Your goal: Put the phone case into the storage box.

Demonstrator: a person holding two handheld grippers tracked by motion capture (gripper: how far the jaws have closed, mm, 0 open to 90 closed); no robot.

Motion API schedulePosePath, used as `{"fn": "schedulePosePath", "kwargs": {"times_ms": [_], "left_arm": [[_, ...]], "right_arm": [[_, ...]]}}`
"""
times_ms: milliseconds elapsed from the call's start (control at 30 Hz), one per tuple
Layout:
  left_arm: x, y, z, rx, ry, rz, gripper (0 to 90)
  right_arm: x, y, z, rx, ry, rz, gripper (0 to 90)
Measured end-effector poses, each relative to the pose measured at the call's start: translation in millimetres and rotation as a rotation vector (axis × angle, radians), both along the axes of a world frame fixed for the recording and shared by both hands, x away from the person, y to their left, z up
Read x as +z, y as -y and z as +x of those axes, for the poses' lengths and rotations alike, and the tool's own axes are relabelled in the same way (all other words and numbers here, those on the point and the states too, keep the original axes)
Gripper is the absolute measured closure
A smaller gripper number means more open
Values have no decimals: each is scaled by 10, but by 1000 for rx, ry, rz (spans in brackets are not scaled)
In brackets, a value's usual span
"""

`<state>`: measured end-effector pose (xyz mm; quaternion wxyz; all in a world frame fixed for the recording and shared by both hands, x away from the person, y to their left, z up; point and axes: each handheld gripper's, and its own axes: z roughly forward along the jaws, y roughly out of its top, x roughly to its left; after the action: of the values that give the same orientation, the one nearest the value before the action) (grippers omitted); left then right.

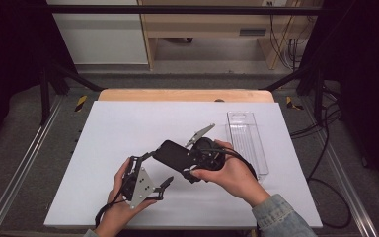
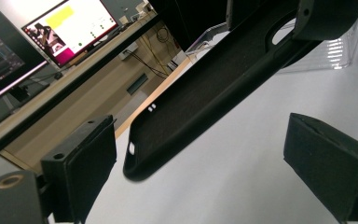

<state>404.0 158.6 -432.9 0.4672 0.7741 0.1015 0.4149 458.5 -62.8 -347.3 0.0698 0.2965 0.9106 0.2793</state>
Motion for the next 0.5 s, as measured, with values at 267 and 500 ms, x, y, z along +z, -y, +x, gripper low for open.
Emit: {"fn": "schedulePosePath", "kwargs": {"times_ms": [267, 500], "left_arm": [[-31, 23, -19, -11, 37, 76, 191], [-41, 65, -65, -22, 81, 132, 329]], "right_arm": [[-17, -105, -59, 48, -5, -11, 168], [-45, -168, -87, 74, -14, -12, 166]]}}
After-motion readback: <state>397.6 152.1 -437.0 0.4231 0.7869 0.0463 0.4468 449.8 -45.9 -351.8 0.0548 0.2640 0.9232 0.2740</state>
